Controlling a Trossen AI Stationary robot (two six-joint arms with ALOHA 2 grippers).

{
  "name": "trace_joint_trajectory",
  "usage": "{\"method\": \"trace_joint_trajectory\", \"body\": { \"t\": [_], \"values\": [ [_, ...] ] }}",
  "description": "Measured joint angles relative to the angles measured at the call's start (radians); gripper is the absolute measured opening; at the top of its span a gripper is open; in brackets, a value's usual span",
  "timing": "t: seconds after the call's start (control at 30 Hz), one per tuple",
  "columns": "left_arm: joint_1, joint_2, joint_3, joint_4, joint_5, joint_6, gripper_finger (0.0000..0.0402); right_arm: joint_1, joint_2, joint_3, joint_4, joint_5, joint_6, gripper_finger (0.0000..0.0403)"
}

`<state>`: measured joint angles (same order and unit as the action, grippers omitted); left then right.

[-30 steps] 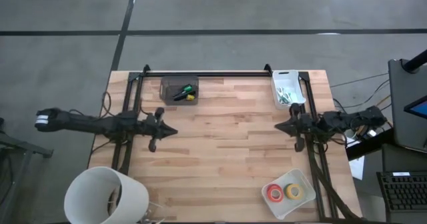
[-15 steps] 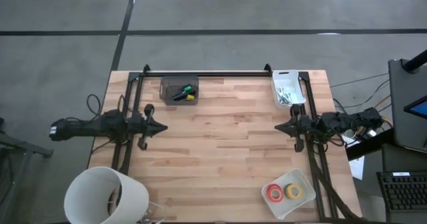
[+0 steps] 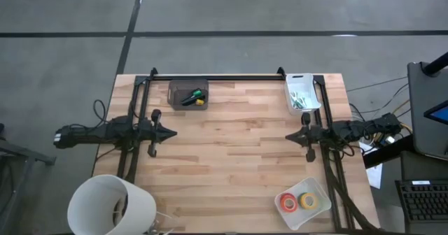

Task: Pick and place Stapler, Stapler remover, tape
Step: Return to Home Position

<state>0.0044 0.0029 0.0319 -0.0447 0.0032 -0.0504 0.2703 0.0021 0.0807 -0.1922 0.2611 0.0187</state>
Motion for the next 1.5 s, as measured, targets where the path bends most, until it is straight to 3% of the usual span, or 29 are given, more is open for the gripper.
{"method": "trace_joint_trajectory", "body": {
  "t": [0.17,0.43,1.5],
  "values": [
    [0.000,0.002,-0.005,0.022,-0.005,-0.007,0.0014,0.000,0.001,0.000,0.000,0.000,0.012,0.0008],
    [0.000,0.011,-0.005,0.023,-0.005,-0.010,0.0011,0.000,0.021,0.000,-0.001,0.000,0.169,0.0008],
    [0.000,0.013,-0.005,0.026,-0.005,-0.010,0.0013,0.000,0.020,0.000,-0.001,0.000,0.128,0.0009]
  ]
}}
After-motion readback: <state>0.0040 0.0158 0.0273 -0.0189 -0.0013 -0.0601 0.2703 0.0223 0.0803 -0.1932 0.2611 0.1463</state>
